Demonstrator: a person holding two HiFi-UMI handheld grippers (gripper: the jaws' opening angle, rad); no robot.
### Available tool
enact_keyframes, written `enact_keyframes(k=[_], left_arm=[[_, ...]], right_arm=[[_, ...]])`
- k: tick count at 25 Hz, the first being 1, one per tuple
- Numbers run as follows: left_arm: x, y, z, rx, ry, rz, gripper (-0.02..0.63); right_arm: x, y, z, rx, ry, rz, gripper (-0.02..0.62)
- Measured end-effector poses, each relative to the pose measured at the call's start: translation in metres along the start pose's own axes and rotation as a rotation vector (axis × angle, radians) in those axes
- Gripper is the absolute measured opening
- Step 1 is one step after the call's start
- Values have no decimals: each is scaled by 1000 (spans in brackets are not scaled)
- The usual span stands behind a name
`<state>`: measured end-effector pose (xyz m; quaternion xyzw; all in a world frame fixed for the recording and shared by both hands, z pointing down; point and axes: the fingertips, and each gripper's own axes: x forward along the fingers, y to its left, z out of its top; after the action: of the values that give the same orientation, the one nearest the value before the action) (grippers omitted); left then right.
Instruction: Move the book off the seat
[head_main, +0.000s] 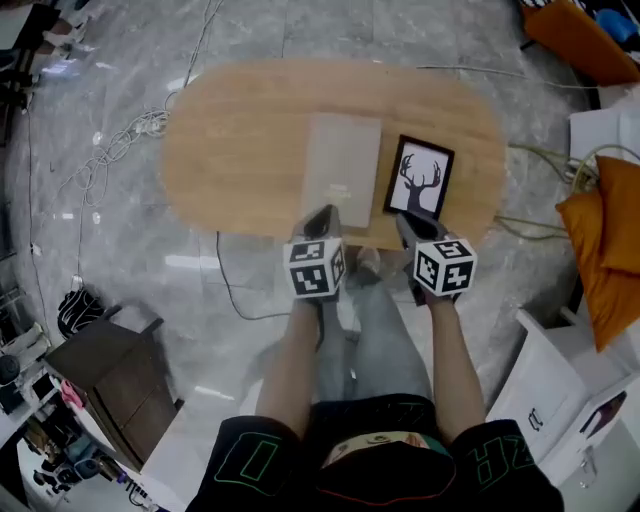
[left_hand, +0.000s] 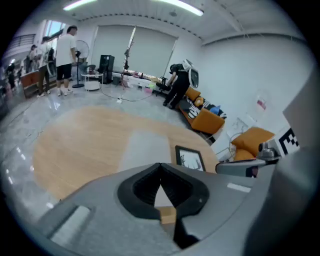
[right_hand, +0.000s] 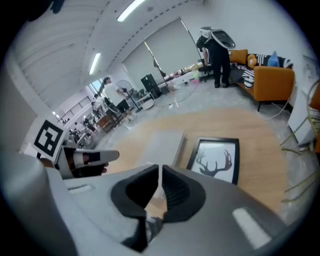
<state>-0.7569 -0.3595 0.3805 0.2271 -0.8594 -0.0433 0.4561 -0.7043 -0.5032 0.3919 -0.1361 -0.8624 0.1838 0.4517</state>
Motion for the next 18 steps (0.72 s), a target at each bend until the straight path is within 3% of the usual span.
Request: enact_keyframes(k=[1,4,12,18], left_arm=[[-10,-7,8,-23,-17,-12,9],[-40,-17,44,-53,-95,-2,9],[-129,-35,181,115,-374,62,9],[-213,-44,257,88,-619,103,9]], right_arm=[[-11,6,13,13,-35,11,9],[-36,27,52,-6,-120,53,3],[-90,95,180,-158,-326,133,3],[-150,143,262,-267,-514,113,3]])
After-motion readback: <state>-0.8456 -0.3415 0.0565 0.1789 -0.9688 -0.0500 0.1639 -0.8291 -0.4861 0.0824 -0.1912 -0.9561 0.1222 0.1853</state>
